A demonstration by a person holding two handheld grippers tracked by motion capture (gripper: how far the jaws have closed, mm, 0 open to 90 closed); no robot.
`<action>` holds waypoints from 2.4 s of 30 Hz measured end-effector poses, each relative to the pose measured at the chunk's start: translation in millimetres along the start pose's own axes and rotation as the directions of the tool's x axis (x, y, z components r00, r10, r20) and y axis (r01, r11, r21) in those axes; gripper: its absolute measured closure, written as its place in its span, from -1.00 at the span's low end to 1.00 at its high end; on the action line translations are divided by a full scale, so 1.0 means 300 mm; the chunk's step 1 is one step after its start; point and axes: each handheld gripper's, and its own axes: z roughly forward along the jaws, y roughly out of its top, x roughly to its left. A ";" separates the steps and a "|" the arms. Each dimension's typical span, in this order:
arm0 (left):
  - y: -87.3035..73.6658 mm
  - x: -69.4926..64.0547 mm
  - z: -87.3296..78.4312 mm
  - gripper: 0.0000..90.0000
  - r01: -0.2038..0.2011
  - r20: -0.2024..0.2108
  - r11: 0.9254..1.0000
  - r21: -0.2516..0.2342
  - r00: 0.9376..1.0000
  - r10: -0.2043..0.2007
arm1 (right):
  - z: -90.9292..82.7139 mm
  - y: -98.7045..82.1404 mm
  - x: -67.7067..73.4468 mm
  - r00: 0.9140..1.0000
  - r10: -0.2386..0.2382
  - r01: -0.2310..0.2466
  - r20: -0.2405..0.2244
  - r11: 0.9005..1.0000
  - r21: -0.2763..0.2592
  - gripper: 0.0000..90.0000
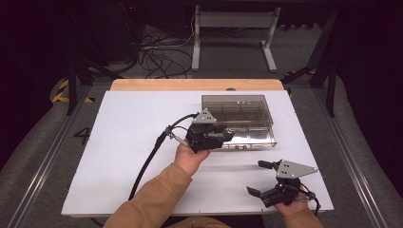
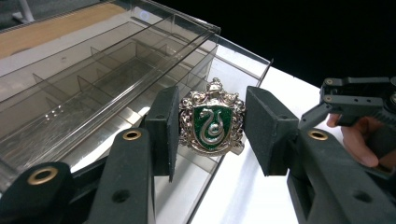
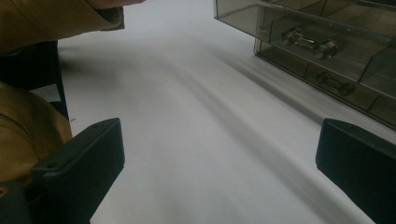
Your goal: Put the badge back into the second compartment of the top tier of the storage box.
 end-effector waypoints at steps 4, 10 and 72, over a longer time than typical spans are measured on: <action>0.003 0.003 0.020 0.27 0.005 0.000 1.000 -0.009 1.000 -0.005 | 0.000 -0.001 -0.001 1.000 0.000 0.000 -0.001 1.000 0.000 -0.96; 0.006 0.006 0.044 0.27 0.015 0.001 1.000 -0.006 1.000 -0.015 | 0.000 -0.002 -0.002 1.000 0.000 0.000 -0.003 1.000 0.001 -0.96; -0.015 0.010 0.138 0.25 0.063 -0.001 0.994 0.094 0.998 -0.064 | 0.005 -0.003 -0.002 1.000 -0.002 0.002 -0.017 1.000 0.010 -0.96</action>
